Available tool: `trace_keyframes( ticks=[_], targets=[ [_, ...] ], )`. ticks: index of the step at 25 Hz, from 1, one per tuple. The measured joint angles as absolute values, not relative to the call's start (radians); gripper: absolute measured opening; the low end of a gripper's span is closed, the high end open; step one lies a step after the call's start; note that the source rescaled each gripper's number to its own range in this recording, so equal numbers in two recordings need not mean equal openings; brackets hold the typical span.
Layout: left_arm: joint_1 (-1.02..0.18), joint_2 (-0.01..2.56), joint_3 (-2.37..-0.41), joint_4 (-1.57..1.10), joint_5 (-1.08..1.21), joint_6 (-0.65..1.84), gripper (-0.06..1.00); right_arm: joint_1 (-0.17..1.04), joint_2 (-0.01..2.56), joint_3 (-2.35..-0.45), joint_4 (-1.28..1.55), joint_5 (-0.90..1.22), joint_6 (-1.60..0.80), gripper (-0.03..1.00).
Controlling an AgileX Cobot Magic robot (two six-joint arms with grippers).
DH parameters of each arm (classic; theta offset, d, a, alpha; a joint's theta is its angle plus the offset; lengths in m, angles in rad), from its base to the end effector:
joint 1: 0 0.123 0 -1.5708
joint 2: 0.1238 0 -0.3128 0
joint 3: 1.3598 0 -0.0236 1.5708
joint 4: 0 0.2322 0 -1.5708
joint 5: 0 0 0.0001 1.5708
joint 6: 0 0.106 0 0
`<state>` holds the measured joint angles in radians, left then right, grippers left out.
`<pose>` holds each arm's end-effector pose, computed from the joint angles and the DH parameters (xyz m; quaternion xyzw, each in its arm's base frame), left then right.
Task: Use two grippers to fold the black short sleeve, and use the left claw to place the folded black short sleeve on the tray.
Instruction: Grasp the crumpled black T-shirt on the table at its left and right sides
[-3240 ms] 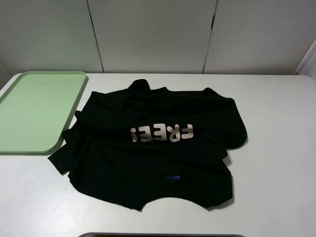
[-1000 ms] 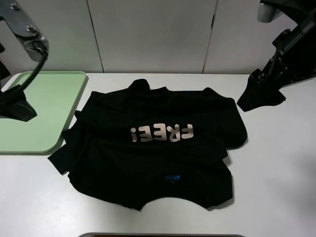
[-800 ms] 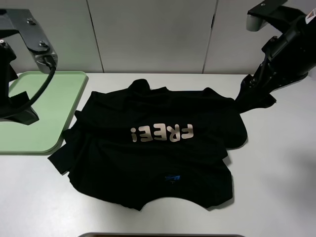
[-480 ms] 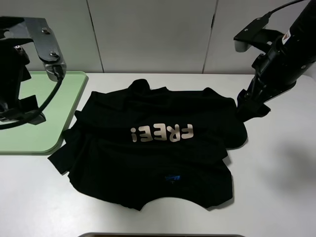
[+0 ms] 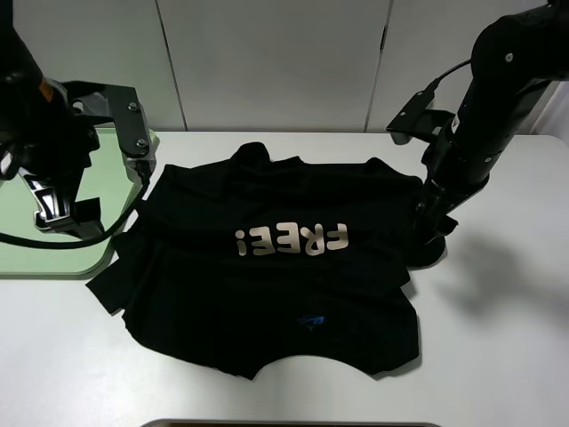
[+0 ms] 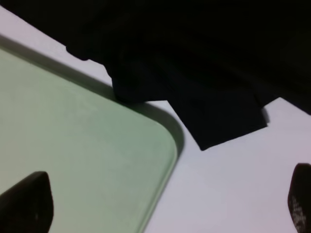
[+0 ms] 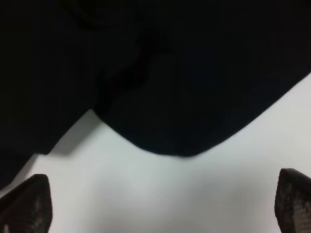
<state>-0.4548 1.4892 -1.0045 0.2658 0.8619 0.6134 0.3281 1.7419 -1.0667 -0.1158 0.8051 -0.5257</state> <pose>0.2518 -0.0996 0.2691 0.5584 0.8074 0.1246 0.1443 0.3021 0.0935 0.2092 -0.4447 0.8901 -0.0536 0.0837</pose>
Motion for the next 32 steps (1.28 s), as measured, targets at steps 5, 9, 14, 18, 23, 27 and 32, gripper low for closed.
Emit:
trace_keyframes(
  ticks=[5,9,14,18,23,27,32],
  targets=[
    [-0.455,1.544,-1.004,0.285,0.845,0.657,0.96,0.328,1.825,-1.067,-0.137,0.763,-0.543,1.0],
    [-0.455,1.573,-1.004,0.288,0.814,0.667,0.96,0.328,1.881,-1.067,-0.143,0.751,-0.562,1.0],
    [-0.455,1.574,-1.004,0.288,0.793,0.679,0.96,0.328,1.94,-1.067,-0.146,0.74,-0.582,1.0],
    [-0.455,1.574,-1.004,0.288,0.793,0.681,0.96,0.328,1.966,-1.067,-0.146,0.733,-0.585,1.0],
    [-0.455,1.574,-1.004,0.288,0.793,0.69,0.96,0.328,1.973,-1.067,-0.149,0.722,-0.585,0.99],
    [-0.455,1.593,-1.004,0.288,0.79,0.736,0.96,0.328,1.973,-1.067,-0.149,0.718,-0.586,0.96],
    [-0.455,1.704,-1.005,0.333,0.774,0.745,0.96,0.328,1.973,-1.067,-0.149,0.716,-0.586,0.96]
  ],
)
